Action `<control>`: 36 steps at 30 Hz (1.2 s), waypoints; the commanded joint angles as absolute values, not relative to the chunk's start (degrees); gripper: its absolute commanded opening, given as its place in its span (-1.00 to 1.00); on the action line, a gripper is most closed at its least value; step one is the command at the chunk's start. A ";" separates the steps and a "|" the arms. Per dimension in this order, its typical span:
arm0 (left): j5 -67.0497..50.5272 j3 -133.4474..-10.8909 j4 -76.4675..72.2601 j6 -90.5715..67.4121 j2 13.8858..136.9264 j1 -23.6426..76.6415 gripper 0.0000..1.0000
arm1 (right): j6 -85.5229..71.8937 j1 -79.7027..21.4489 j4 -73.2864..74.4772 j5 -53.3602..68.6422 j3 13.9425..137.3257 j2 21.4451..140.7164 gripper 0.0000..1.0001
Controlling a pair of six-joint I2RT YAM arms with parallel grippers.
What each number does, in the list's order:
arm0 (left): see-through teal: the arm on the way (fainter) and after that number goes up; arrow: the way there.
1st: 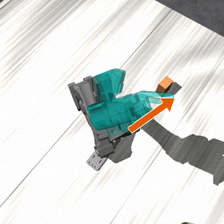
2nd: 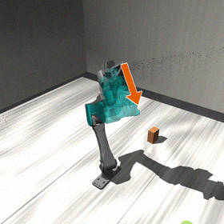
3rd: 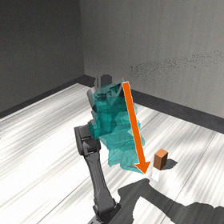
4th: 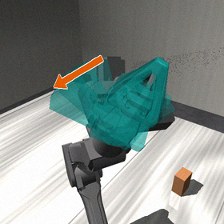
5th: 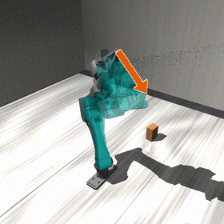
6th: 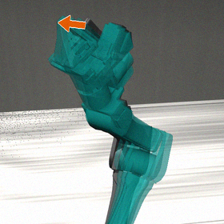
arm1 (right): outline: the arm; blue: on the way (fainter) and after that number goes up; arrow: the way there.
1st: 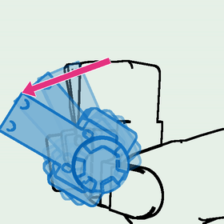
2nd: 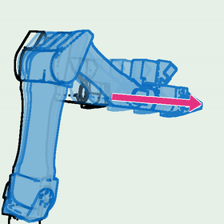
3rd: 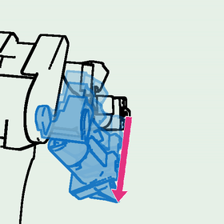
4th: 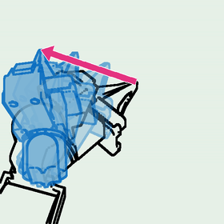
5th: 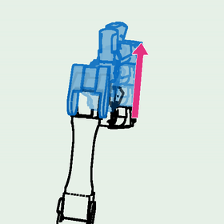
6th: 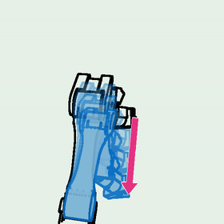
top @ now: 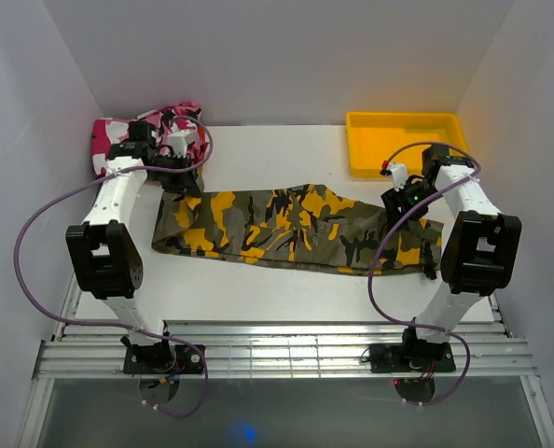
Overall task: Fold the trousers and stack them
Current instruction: Fold the trousers
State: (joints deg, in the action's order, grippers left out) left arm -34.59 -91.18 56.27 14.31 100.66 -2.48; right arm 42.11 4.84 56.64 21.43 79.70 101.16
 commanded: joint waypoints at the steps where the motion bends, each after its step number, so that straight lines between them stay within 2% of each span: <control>1: -39.11 -91.32 50.02 9.59 102.39 2.45 -1.00 | 41.40 4.66 56.16 22.33 79.02 99.49 0.23; 8: -39.55 -91.41 44.13 4.31 106.78 10.62 -1.00 | 41.22 4.66 56.07 21.89 78.49 99.58 0.23; 21: -36.74 -83.59 37.45 0.97 112.32 15.73 -1.00 | 41.48 4.66 56.07 21.36 78.75 100.11 0.24; 22: -35.96 -82.80 37.09 0.88 112.50 15.91 -0.92 | 41.48 4.66 56.07 21.44 78.75 100.19 0.24; 24: -36.21 -82.36 37.00 0.88 113.46 16.26 -0.55 | 41.14 4.66 56.07 21.88 78.75 100.46 0.25; 26: -37.17 -82.27 37.00 1.49 113.29 16.26 -0.31 | 40.96 4.66 56.07 22.15 78.84 100.46 0.25; 28: -38.05 -82.53 37.79 2.80 110.85 16.26 -0.23 | 40.78 4.66 56.07 22.15 78.75 100.28 0.26; 31: -37.01 -83.67 39.80 6.23 105.41 16.17 0.27 | 40.78 4.66 55.99 21.71 78.49 99.93 0.26; 33: -36.13 -83.85 41.13 6.85 103.02 15.12 0.39 | 40.69 4.66 55.72 21.97 78.05 99.84 0.26; 36: -40.32 -83.41 43.06 6.33 100.46 10.82 0.40 | 39.99 4.66 54.94 22.50 77.78 100.02 0.26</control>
State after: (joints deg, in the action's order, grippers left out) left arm -36.45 -82.21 40.93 4.93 107.18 14.83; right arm 40.82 4.84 56.29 21.19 78.50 101.16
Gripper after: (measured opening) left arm 0.696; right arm 0.630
